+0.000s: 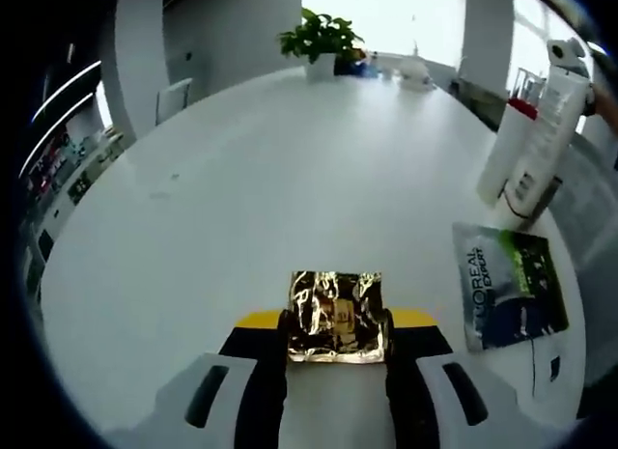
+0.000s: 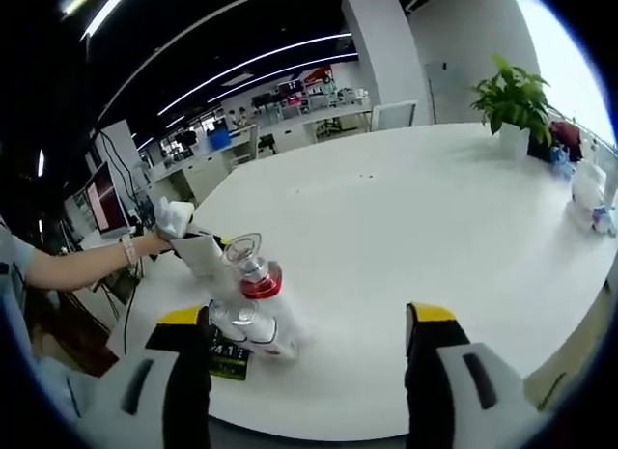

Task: Arrange the skincare products in the storage area until every visible bottle or jar stands upright without overlapping.

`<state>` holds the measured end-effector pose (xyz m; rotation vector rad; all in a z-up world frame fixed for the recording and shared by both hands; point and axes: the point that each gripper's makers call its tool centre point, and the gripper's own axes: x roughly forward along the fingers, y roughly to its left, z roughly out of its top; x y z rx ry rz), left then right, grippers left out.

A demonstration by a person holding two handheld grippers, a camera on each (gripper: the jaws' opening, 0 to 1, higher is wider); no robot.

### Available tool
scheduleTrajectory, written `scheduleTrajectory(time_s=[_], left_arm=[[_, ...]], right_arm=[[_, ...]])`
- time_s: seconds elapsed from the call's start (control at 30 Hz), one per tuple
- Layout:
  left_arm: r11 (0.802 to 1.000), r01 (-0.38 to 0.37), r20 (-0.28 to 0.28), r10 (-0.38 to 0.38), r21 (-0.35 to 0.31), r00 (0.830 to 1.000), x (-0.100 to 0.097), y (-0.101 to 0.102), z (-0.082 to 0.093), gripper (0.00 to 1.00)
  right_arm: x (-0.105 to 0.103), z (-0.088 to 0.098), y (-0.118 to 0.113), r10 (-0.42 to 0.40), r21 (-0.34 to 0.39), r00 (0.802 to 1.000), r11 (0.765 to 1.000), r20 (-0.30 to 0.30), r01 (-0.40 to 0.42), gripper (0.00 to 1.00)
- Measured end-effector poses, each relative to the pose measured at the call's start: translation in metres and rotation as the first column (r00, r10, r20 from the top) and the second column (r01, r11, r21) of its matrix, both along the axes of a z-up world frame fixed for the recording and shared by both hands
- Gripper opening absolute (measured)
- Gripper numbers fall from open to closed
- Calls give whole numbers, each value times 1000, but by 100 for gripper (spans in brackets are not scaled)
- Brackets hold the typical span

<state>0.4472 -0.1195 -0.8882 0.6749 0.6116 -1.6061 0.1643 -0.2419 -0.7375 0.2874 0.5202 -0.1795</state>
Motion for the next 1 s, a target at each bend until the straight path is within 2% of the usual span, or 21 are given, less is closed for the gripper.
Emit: scheduleTrajectory(time_s=[0.43, 0.5, 0.63, 0.87, 1.0], left_arm=[[1000, 23, 20, -23, 14, 1000, -15, 14, 11, 36], [1000, 24, 22, -25, 15, 999, -19, 18, 12, 36], [999, 31, 26, -31, 22, 999, -29, 27, 13, 36], [999, 31, 37, -32, 24, 999, -44, 43, 18, 36], [999, 25, 45, -26, 22, 999, -50, 53, 22, 36]], right_arm=[[2, 3, 15, 76, -18, 997, 997, -9, -77, 99], [3, 4, 17, 76, -5, 997, 997, 2, -76, 99], [2, 1, 21, 91, -16, 996, 996, -14, -91, 99], [4, 8, 25, 99, -9, 995, 995, 22, -99, 99], [2, 4, 27, 114, -29, 993, 993, -10, -114, 99]])
